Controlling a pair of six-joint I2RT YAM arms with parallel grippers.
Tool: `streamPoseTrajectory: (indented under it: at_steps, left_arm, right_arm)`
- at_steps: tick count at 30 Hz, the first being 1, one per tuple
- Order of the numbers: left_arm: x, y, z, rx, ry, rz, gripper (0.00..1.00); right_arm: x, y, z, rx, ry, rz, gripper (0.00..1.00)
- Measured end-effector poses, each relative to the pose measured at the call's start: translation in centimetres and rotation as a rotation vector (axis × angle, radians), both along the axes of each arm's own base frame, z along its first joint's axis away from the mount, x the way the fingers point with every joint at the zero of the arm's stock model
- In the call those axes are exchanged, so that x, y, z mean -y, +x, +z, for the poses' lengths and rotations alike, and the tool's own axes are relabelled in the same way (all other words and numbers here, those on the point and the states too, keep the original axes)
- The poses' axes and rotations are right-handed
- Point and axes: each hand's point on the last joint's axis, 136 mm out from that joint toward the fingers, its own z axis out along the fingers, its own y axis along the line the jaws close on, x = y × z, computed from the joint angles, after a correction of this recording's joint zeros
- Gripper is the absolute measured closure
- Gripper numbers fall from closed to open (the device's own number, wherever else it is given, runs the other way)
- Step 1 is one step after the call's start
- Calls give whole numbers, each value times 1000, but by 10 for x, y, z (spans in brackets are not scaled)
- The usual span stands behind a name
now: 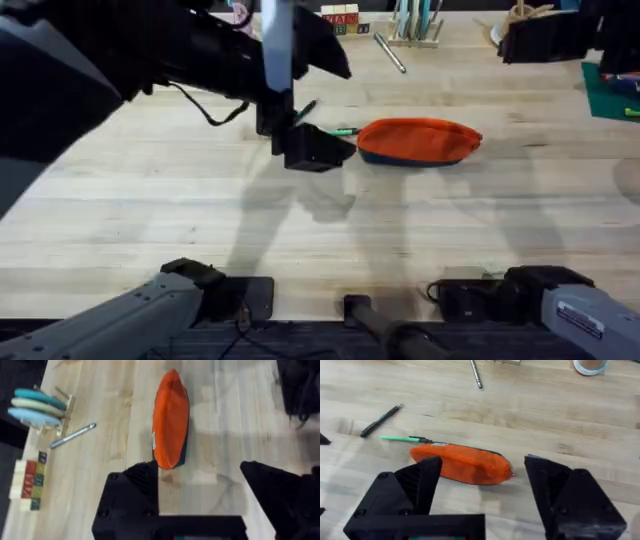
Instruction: Unzip the bag, pick up the pens from the table one at a time and place them inside, then zip the bag closed.
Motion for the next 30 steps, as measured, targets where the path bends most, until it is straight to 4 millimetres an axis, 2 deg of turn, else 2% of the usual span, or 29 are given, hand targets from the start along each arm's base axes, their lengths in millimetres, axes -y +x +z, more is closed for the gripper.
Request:
streamPoseTrajectory:
  at_steps: [4,14,30]
  left_arm:
    - [5,-4,-2,57,28,-57,7]
    - [3,-3,-5,88,51,-73,8]
    - [4,-4,-5,89,48,-80,8]
  right_arm:
    - [0,0,0,0,0,0,5]
    - [0,-1,-1,-4,0,0,5]
    - [0,-24,-21,-109,-83,96,5]
